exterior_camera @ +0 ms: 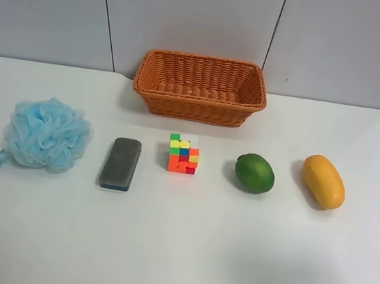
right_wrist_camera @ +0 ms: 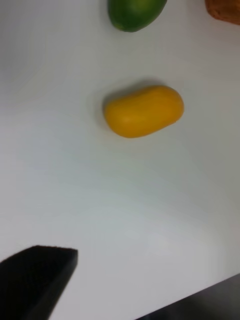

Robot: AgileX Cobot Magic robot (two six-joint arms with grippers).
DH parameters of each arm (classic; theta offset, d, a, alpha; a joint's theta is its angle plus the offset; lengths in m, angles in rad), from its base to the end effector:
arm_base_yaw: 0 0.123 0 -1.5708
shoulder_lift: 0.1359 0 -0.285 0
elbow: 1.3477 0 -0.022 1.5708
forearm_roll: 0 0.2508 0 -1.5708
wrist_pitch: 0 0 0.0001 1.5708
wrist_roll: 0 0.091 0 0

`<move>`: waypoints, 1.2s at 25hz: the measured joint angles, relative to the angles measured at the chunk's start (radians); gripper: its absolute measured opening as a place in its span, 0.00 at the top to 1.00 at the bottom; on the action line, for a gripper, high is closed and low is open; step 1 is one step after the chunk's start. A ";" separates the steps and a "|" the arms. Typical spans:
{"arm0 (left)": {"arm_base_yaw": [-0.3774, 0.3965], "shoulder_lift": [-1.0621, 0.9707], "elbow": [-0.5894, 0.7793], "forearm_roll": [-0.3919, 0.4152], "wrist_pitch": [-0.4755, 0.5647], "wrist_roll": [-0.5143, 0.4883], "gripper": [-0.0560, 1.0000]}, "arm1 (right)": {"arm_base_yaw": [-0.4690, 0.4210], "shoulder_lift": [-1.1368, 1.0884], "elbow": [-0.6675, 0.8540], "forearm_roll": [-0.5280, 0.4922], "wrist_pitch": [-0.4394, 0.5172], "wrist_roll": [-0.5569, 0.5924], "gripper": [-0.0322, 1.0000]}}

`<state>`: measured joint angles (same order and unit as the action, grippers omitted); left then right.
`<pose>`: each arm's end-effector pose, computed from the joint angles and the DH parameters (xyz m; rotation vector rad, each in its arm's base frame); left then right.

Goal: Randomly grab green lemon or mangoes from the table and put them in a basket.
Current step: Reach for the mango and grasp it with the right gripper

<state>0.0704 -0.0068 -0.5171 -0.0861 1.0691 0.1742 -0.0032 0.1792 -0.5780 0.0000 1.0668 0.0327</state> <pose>-0.0079 -0.0074 0.2815 0.1107 2.0232 0.0519 0.0165 -0.0001 0.2979 0.0386 2.1513 0.0171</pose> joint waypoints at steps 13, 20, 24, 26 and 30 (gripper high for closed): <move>0.000 0.000 0.000 0.000 0.000 0.000 0.01 | 0.000 0.786 -0.453 -0.020 0.037 0.004 0.01; 0.000 0.000 0.000 0.000 0.000 0.000 0.01 | 0.000 1.136 -0.550 -0.040 0.050 0.001 0.01; 0.000 0.000 0.000 0.000 0.000 0.000 0.01 | 0.000 1.282 -0.558 -0.042 0.030 -0.004 0.01; 0.000 0.000 0.000 0.000 0.000 0.000 0.01 | 0.000 1.340 -0.558 -0.042 -0.002 -0.016 0.01; 0.000 0.000 0.000 0.000 0.000 0.000 0.01 | 0.000 1.445 -0.558 -0.042 -0.067 -0.039 0.01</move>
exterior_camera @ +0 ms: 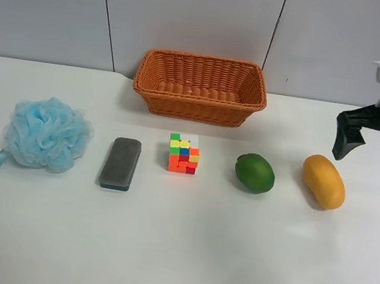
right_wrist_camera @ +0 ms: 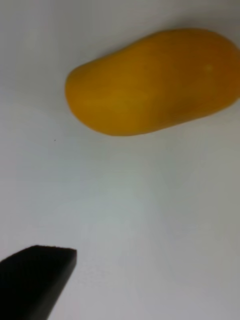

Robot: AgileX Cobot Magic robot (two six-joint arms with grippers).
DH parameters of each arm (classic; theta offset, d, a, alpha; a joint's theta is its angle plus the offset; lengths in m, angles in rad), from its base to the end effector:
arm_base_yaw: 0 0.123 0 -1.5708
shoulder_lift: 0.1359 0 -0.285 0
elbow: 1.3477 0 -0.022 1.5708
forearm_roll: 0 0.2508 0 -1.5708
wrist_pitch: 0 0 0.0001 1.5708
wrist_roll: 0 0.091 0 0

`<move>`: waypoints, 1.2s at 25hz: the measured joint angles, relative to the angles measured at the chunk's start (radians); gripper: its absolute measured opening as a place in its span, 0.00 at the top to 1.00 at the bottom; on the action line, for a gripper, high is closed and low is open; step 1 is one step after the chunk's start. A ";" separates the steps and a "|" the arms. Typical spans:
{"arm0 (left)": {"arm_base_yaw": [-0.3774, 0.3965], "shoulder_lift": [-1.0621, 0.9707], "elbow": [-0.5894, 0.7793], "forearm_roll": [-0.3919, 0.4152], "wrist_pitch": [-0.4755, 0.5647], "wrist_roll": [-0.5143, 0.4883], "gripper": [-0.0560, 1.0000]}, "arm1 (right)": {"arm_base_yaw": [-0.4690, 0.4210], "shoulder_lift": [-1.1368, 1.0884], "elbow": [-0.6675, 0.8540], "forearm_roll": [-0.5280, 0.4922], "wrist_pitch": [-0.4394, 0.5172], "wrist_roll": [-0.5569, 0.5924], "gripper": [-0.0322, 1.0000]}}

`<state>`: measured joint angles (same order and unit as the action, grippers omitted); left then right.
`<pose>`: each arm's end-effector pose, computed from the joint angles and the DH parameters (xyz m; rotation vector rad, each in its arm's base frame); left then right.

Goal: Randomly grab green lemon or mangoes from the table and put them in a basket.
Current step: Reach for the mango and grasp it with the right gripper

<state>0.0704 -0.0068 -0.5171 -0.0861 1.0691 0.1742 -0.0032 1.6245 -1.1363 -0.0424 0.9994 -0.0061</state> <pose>-0.0079 -0.0074 0.2815 0.1107 2.0232 0.0519 0.3086 -0.0042 0.2356 -0.0338 2.9707 -0.0571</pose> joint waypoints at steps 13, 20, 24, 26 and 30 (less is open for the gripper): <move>0.000 0.000 0.000 0.000 0.000 0.000 0.01 | 0.000 0.206 -0.002 -0.001 -0.192 -0.012 0.01; 0.000 0.000 0.000 0.000 0.000 0.000 0.01 | 0.000 0.286 -0.002 0.000 -0.231 -0.026 0.01; 0.000 0.000 0.000 0.000 0.000 0.000 0.01 | 0.000 0.322 -0.002 0.015 -0.243 -0.052 0.01; 0.000 0.000 0.000 0.000 0.000 0.000 0.01 | 0.000 0.333 -0.002 0.019 -0.252 -0.056 0.01; 0.000 0.000 0.000 0.000 0.000 0.000 0.01 | 0.000 0.352 -0.002 0.020 -0.254 -0.057 0.01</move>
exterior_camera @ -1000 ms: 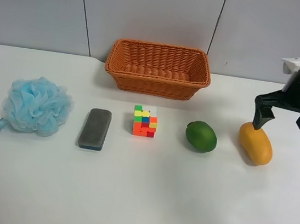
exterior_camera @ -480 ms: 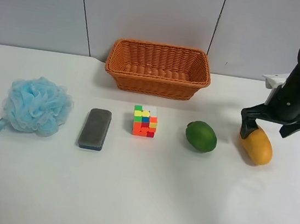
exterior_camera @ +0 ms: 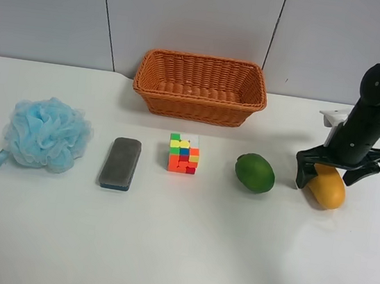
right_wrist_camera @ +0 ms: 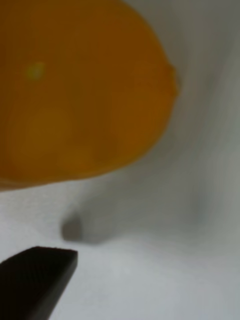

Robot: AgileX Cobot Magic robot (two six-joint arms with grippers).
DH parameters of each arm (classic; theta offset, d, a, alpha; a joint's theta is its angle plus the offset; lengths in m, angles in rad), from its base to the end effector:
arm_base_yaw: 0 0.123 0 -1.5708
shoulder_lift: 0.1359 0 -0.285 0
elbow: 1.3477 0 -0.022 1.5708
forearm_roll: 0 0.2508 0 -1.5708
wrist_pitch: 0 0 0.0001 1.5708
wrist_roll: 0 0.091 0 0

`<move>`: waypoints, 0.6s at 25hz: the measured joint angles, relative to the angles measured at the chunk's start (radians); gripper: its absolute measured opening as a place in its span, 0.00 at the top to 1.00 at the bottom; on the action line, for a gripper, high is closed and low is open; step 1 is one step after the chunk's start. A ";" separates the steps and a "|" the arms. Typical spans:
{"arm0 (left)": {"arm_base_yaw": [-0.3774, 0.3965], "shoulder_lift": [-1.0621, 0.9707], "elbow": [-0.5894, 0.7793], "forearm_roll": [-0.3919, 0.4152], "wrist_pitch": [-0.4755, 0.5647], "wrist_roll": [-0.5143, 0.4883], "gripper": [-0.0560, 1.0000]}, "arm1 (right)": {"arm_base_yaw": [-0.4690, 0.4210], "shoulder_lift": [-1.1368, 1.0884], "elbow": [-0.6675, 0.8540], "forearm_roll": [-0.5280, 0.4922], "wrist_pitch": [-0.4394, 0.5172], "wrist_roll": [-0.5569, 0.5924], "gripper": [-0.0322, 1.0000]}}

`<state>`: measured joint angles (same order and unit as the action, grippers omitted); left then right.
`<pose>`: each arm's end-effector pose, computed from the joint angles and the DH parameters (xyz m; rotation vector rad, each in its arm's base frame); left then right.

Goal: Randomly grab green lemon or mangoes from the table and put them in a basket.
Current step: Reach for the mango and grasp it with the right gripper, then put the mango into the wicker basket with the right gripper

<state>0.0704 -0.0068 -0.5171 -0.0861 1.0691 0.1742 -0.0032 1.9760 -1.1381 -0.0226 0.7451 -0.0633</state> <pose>-0.0079 -0.0074 0.2815 0.1107 2.0232 0.0519 0.3519 -0.0025 0.1215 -0.1167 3.0648 -0.0283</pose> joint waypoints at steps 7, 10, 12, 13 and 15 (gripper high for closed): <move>0.000 0.000 0.000 0.000 0.000 0.000 0.01 | 0.000 0.004 0.000 0.004 0.000 0.000 0.37; 0.000 0.000 0.000 0.000 0.000 0.000 0.01 | 0.000 0.004 0.000 0.004 0.000 0.000 0.37; 0.000 0.000 0.000 0.000 0.000 0.000 0.01 | 0.000 0.004 0.000 0.004 0.000 0.000 0.37; 0.000 0.000 0.000 0.000 0.000 0.000 0.01 | 0.000 0.004 0.000 0.004 0.000 0.000 0.37; 0.000 0.000 0.000 0.000 0.000 0.000 0.01 | 0.000 0.003 0.000 0.004 0.000 0.000 0.37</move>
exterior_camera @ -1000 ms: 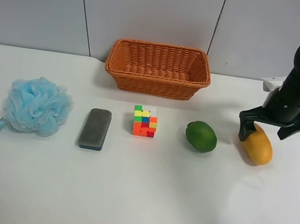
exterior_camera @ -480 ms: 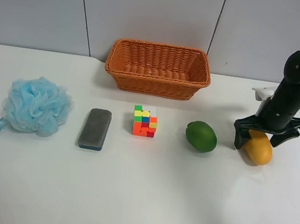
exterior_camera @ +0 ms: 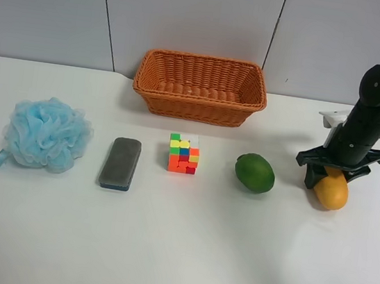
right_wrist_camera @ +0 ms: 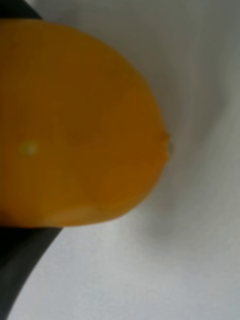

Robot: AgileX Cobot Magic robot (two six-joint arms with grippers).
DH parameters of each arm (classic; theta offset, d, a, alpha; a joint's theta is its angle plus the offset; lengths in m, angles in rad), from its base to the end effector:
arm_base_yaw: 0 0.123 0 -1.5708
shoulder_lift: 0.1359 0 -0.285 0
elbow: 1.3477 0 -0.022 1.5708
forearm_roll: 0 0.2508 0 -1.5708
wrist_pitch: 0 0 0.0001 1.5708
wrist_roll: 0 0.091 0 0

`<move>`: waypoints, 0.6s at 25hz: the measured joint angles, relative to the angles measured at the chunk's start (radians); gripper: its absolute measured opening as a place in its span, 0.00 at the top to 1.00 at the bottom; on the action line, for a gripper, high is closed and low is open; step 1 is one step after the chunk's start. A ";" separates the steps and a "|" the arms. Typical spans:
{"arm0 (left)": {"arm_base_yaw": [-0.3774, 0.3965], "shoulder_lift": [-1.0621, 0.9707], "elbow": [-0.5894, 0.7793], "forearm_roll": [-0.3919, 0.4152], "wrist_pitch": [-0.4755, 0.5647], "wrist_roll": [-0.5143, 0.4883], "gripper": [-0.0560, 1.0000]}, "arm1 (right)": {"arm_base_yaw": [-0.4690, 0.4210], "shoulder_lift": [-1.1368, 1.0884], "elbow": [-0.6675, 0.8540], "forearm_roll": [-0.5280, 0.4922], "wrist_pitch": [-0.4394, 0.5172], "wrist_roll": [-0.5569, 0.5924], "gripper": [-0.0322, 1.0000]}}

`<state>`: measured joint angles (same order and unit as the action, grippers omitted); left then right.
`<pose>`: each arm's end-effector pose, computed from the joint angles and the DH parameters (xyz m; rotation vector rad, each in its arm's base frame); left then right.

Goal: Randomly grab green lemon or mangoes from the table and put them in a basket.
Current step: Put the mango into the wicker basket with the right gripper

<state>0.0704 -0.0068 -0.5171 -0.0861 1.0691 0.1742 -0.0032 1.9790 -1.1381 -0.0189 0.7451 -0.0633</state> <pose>-0.0079 -0.0074 0.2815 0.1107 2.0232 0.0519 0.3519 -0.0023 0.1205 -0.1128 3.0679 -0.0241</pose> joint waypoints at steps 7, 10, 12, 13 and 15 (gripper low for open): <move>0.000 0.000 0.000 0.000 0.000 0.000 0.01 | 0.000 -0.094 -0.039 0.002 0.075 0.000 0.37; 0.000 0.000 0.000 0.000 0.000 0.000 0.01 | 0.000 -0.160 -0.096 0.008 0.164 0.001 0.37; 0.000 0.000 0.000 0.000 0.000 0.000 0.01 | 0.000 -0.198 -0.147 0.026 0.212 0.001 0.37; 0.000 0.000 0.000 0.000 0.000 0.000 0.01 | 0.000 -0.216 -0.174 0.035 0.241 0.001 0.37; 0.000 0.000 0.000 0.000 0.000 0.000 0.01 | 0.006 -0.240 -0.261 0.056 0.295 0.001 0.37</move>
<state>0.0704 -0.0068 -0.5171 -0.0861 1.0691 0.1742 0.0031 1.7388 -1.3995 0.0367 1.0398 -0.0625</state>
